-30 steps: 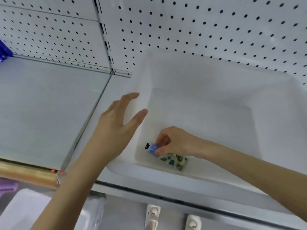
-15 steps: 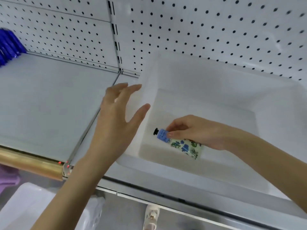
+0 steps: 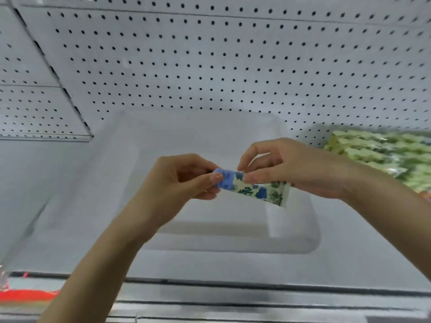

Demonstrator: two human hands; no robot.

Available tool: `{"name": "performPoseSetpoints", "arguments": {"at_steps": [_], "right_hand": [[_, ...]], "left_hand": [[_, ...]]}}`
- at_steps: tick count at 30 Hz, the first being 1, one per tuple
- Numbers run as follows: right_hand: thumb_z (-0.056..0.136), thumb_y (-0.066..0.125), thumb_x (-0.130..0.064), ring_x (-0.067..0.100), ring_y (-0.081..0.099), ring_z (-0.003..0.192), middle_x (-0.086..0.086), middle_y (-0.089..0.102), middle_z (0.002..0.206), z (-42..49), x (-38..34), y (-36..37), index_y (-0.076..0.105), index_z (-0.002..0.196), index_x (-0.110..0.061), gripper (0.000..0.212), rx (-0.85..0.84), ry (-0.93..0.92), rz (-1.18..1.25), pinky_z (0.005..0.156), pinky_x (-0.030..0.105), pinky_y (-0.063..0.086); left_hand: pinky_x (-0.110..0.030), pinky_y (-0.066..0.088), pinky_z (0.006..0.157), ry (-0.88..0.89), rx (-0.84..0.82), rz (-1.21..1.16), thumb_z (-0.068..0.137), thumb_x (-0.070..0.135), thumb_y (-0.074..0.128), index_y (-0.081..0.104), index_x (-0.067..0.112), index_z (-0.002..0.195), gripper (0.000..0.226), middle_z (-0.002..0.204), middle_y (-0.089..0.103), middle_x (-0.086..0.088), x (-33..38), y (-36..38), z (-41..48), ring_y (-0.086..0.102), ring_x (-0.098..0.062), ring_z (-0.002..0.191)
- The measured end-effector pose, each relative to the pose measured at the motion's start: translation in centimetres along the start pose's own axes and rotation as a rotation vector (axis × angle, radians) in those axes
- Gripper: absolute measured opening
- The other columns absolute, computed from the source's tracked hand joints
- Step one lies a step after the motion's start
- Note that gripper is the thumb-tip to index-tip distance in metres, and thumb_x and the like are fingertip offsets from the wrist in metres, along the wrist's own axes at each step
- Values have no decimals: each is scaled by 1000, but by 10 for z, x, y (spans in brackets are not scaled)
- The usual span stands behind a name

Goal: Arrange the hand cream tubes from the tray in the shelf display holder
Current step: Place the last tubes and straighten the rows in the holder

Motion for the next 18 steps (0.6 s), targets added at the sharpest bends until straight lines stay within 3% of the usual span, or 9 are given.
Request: {"name": "performPoseSetpoints", "arguments": {"at_steps": [5,8,10,13,15,18], "right_hand": [[78,68,-8,8,66,56,1,71,69,-84,49,-81,69,86,-13,9,161,-18,185,48,15,49],[67,71,-16,13,71,70,0,72,73,-137,85,-135,74,66,-16,3,266,-60,267,66,20,53],[64,71,-17,11,70,68,-2,68,67,-168,109,-176,67,60,-13,6,374,-88,273,65,17,55],[65,72,-17,11,70,65,4,71,71,-207,137,-232,71,78,-4,18,521,-107,214,64,14,55],[67,74,-20,15,72,71,10,74,80,-223,154,-260,71,92,1,32,579,-97,81,73,20,57],[75,75,-14,17,72,69,8,73,73,-232,179,-286,69,85,-3,16,653,-78,-88,80,33,57]], "left_hand": [[-21,57,66,48,117,-162,67,24,68,72,2,88,30,79,74,-13,22,95,-1,71,-18,68],[-22,57,65,66,101,-225,67,23,68,70,2,87,29,78,74,-14,31,174,0,72,-21,69],[-26,59,64,59,52,-210,68,23,68,69,3,86,27,79,73,-15,30,230,4,71,-19,70],[-28,59,71,69,29,-77,78,30,73,69,15,91,21,84,73,-7,12,298,14,70,-12,76],[-20,54,75,97,117,98,77,42,72,64,24,97,27,91,70,4,-11,321,21,67,-5,82],[-25,46,88,105,292,346,82,40,68,56,18,119,45,112,63,1,-47,332,25,60,-13,103]]}}
Point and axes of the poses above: each hand's wrist, its own z-axis towards the middle knuckle, its own y-axis out of the palm, x = y × z, the point moved 7 cm from there along z, towards the middle knuckle
